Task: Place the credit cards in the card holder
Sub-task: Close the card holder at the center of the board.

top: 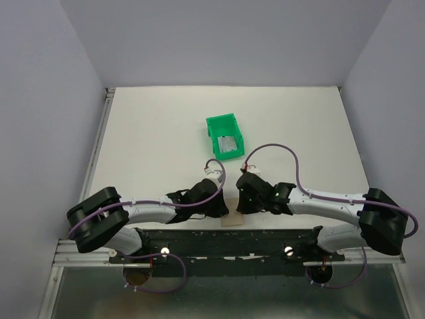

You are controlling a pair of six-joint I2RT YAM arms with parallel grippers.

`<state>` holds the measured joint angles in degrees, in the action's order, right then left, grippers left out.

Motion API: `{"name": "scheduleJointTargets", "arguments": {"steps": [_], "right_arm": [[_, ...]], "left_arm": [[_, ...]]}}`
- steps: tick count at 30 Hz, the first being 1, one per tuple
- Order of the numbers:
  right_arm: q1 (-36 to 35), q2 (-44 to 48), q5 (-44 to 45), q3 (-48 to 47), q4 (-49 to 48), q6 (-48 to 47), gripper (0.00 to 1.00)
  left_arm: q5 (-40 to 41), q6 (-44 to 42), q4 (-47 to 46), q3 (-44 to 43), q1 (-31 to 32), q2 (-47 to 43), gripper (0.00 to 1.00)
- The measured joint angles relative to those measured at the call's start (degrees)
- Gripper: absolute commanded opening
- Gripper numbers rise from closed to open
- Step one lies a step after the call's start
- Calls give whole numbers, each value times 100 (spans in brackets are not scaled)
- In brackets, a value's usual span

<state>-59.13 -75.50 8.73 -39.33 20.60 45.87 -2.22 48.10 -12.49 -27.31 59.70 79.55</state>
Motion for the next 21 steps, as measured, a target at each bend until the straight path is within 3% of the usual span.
{"name": "scheduleJointTargets", "arguments": {"steps": [11, 21], "right_arm": [[0, 66, -177, 120, -2, 66, 23], [0, 39, -177, -28, -7, 57, 24]], "left_arm": [[0, -2, -9, -17, 0, 20, 13], [0, 0, -7, -22, 0, 26, 13]]}}
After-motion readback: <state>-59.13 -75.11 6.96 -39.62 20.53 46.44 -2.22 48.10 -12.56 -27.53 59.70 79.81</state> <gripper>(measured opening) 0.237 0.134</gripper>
